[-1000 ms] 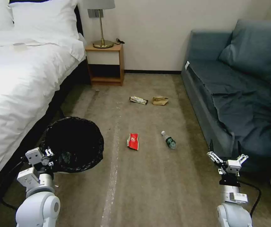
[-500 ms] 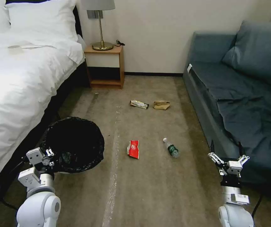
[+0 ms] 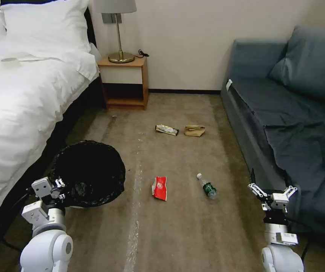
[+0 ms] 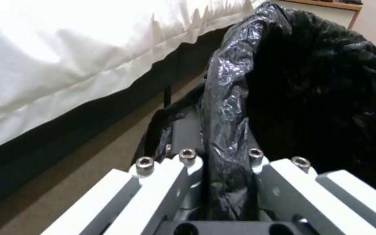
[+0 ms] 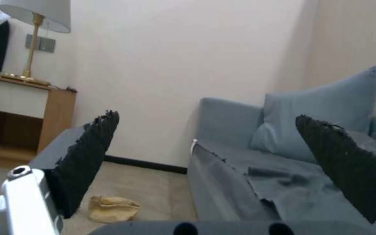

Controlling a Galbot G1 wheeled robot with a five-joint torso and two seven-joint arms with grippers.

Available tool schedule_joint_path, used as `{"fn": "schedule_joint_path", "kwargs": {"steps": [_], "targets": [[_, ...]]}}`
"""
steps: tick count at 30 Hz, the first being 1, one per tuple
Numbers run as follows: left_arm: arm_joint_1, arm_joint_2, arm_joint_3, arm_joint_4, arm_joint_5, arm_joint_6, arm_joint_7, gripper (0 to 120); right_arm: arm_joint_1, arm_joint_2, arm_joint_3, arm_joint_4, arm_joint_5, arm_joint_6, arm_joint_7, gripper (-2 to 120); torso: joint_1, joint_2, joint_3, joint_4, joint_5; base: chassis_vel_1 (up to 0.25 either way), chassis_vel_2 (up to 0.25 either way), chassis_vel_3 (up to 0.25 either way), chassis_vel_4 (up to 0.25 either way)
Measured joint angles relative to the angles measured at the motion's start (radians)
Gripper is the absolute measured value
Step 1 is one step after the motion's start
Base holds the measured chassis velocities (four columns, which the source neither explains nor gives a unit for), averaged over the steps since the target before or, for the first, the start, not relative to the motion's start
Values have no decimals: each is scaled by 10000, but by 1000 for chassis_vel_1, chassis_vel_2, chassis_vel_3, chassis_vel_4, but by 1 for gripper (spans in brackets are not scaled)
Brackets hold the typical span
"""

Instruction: Pick up the trash bin, then pick up the garbage on the floor and place it into the trash bin.

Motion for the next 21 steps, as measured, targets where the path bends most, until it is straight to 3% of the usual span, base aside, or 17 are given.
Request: {"fn": "schedule_joint_path", "kwargs": {"steps": [21], "targets": [[-112,2,21,163,-98,65,-31,4,176,-39,-49,-450,-546,230,192,100,1,0,1,-1,0,-96,102,96,-105]]}}
